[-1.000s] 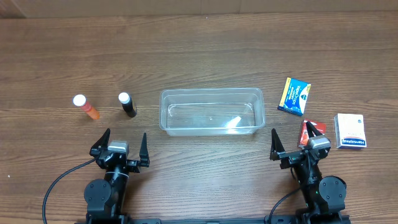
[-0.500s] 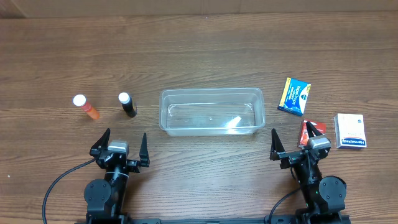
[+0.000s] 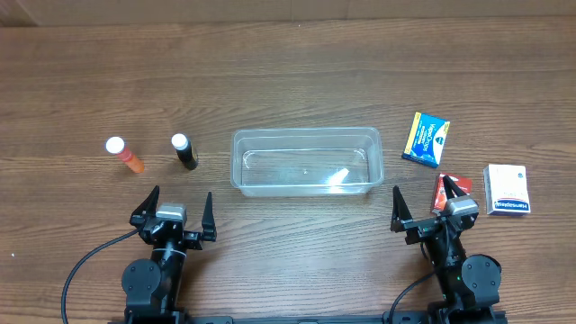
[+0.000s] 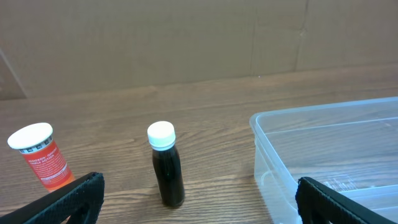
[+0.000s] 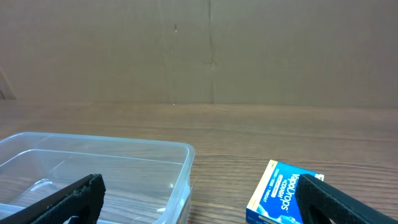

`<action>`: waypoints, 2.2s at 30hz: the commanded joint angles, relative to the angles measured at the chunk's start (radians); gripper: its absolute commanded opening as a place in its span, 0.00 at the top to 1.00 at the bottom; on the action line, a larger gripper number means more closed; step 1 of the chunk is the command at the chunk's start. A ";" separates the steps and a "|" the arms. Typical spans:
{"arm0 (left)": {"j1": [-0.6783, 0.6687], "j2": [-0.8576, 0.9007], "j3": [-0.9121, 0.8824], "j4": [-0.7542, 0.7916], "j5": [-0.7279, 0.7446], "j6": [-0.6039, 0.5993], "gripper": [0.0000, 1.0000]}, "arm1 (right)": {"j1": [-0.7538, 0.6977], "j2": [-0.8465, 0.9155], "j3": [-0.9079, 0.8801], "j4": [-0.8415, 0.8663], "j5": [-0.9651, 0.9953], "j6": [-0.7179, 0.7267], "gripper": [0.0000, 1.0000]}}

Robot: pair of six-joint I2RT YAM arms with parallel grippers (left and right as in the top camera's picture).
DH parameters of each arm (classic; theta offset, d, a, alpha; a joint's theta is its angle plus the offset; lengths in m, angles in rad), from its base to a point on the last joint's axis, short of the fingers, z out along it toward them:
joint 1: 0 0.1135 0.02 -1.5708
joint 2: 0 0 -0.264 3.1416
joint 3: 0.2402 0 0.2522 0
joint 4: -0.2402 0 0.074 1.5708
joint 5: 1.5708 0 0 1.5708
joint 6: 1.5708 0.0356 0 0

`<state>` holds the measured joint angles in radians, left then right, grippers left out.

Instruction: Pack container

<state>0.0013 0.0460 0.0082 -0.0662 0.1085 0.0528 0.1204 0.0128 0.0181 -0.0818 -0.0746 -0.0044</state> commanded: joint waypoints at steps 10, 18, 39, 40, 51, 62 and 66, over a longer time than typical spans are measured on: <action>-0.002 -0.009 -0.003 -0.001 -0.006 0.014 0.00 | 0.005 -0.010 -0.010 0.006 -0.009 0.001 0.00; -0.002 -0.009 -0.002 0.000 -0.007 -0.052 0.00 | 0.005 -0.010 -0.008 0.006 -0.010 0.174 0.00; -0.002 0.657 0.890 -0.525 -0.075 -0.119 0.00 | 0.002 0.803 0.892 -0.535 0.095 0.173 0.00; -0.002 0.718 0.956 -0.580 -0.075 -0.119 0.00 | 0.002 0.876 0.965 -0.600 0.096 0.173 0.00; -0.002 1.197 1.527 -1.228 -0.036 -0.120 0.00 | -0.007 1.291 1.385 -1.087 0.119 0.162 0.00; 0.000 1.324 1.553 -1.201 -0.075 -0.139 0.00 | -0.255 1.320 1.384 -1.085 -0.032 0.165 0.00; 0.000 1.441 1.553 -1.188 -0.095 -0.148 0.00 | -0.263 1.366 1.382 -1.099 -0.032 0.164 0.00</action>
<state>0.0013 1.3872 1.5440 -1.2640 0.0456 -0.0757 -0.1390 1.3407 1.3708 -1.1755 -0.0788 0.1604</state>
